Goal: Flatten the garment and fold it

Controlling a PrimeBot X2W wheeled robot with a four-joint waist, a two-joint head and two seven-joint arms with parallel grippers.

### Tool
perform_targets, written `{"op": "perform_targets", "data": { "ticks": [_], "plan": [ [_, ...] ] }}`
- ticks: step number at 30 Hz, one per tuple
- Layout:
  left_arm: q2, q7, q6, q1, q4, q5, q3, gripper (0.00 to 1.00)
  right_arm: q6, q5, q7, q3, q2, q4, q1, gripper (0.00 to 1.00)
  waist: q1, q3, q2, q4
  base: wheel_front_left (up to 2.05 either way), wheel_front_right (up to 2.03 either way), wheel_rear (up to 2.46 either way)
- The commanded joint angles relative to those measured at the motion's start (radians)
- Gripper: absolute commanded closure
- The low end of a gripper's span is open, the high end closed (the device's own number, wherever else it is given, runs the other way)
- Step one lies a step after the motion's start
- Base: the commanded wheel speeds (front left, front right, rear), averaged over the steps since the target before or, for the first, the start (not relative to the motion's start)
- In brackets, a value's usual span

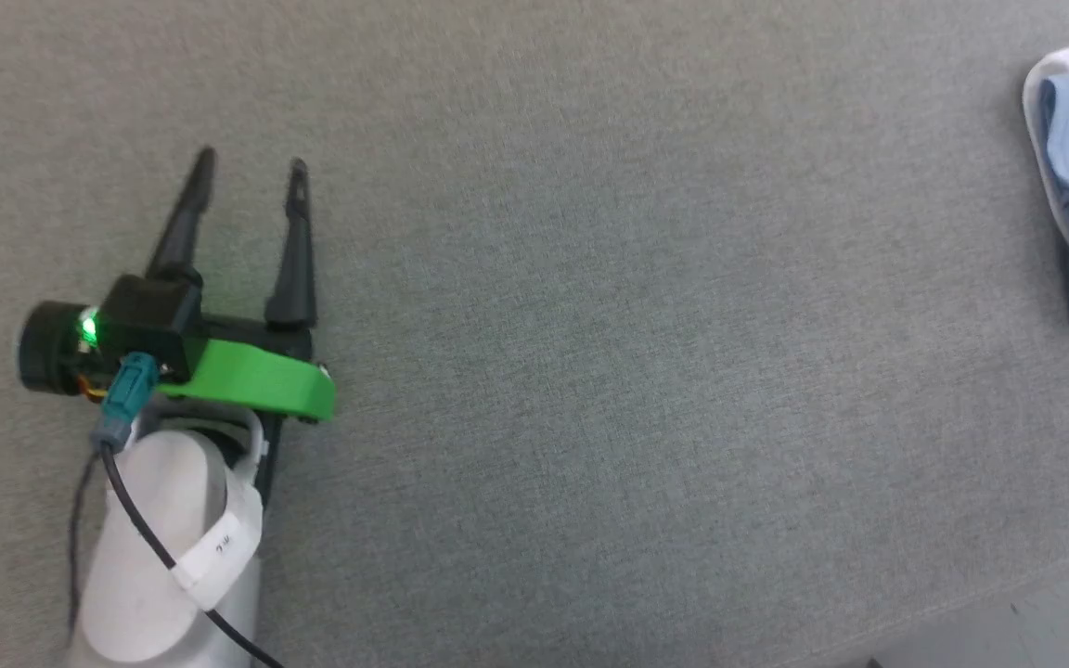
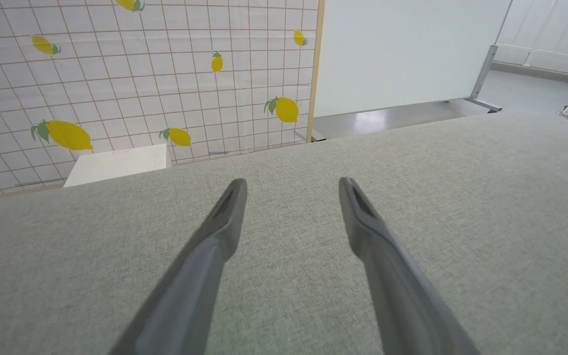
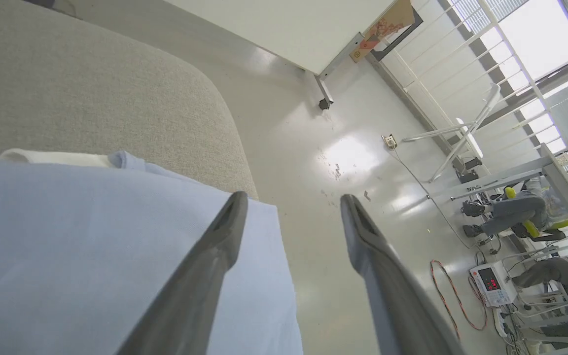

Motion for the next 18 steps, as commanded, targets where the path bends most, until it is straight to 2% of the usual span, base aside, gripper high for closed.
{"op": "perform_targets", "data": {
  "ticks": [1,5,9,13,18],
  "plan": [
    [-0.008,-0.015,0.005,0.014,0.016,-0.017,-0.002,0.0,-0.002,0.0,-0.018,0.002,0.008,0.01,-0.016,0.0,-0.0001,-0.075,0.0,0.034,0.0,0.0,0.0],
    [-0.03,-0.043,0.01,0.042,0.07,-0.04,-0.004,0.0,-0.002,0.059,-0.06,0.03,0.031,0.013,0.006,0.0,-0.0001,-0.161,0.0,0.072,0.0,0.0,0.0],
    [-0.046,-0.058,0.018,0.081,0.12,-0.062,-0.001,0.0,-0.002,0.166,-0.09,0.062,0.081,-0.05,0.068,0.0,-0.0001,-0.249,0.0,0.11,0.0,0.0,0.0],
    [-0.061,-0.066,0.017,0.121,0.156,-0.088,-0.003,0.0,-0.002,0.275,-0.099,0.103,0.145,-0.174,0.176,0.0,-0.0001,-0.323,0.0,0.149,0.0,0.0,0.0],
    [-0.076,-0.069,0.013,0.157,0.173,-0.119,-0.012,0.0,-0.002,0.378,-0.096,0.107,0.212,-0.397,0.36,0.0,-0.0001,-0.386,0.0,0.206,0.0,0.0,0.0]
  ]
}}
